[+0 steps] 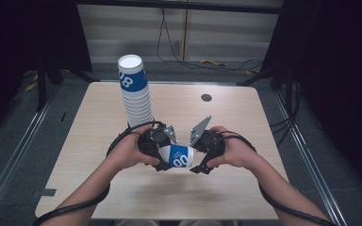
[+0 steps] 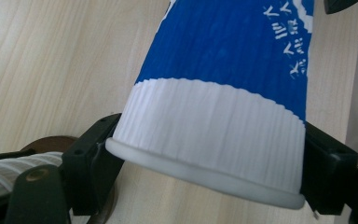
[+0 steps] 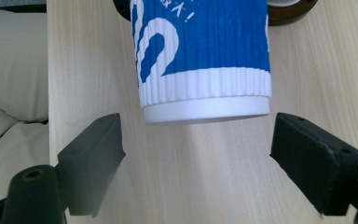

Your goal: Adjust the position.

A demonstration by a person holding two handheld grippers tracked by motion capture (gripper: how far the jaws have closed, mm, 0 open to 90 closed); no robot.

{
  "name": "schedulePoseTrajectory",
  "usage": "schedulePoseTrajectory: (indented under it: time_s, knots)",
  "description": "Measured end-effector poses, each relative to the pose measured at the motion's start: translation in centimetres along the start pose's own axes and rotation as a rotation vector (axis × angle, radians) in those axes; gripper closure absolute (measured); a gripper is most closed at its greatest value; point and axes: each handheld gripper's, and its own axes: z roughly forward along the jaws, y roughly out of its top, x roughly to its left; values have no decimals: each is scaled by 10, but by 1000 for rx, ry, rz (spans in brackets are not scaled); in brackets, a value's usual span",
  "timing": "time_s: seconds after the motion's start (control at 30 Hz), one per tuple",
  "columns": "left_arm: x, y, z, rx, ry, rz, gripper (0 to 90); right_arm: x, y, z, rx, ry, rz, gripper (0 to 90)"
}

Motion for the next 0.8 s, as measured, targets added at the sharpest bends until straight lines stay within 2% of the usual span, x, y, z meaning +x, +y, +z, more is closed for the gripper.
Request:
schedulePoseTrajectory:
  time_s: [0.37, 0.8]
  knots:
    - [0, 1, 1, 7, -2, 10, 189, 2, 1, 0, 31, 5, -1, 165]
    - [-1, 1, 1, 19, -10, 13, 189, 2, 3, 2, 36, 6, -13, 167]
